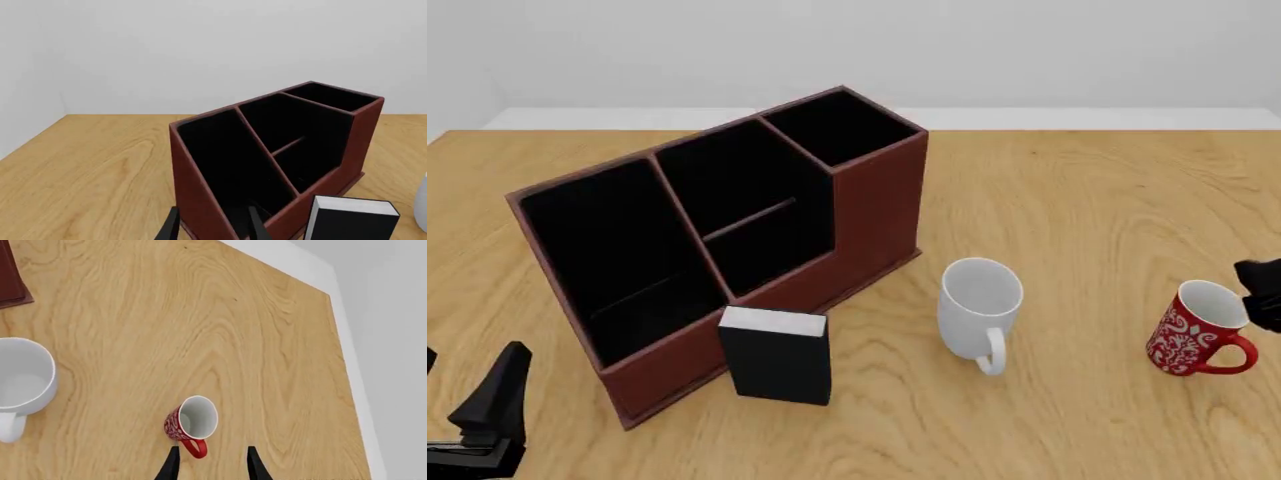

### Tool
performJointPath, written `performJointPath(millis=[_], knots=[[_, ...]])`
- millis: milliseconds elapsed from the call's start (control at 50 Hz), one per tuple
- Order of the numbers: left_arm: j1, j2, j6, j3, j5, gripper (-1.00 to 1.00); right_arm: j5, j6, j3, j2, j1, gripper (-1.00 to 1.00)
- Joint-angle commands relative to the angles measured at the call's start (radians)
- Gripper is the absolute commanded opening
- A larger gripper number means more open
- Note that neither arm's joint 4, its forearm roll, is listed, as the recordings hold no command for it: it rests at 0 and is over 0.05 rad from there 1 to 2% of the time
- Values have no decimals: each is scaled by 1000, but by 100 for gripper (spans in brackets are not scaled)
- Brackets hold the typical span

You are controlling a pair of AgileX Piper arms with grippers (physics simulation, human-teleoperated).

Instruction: Pick up the red mug and place it to the right of the caddy.

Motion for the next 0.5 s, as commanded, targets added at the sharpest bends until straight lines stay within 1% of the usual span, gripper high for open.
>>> performJointPath(millis=[20, 200, 500], knots=[[0, 0, 0, 0, 0, 100, -46, -26, 35, 55, -6, 100], [0, 0, 0, 0, 0, 100, -106, -37, 89, 103, 6, 100], [0, 0, 0, 0, 0, 100, -152, -32, 119, 152, 26, 100]])
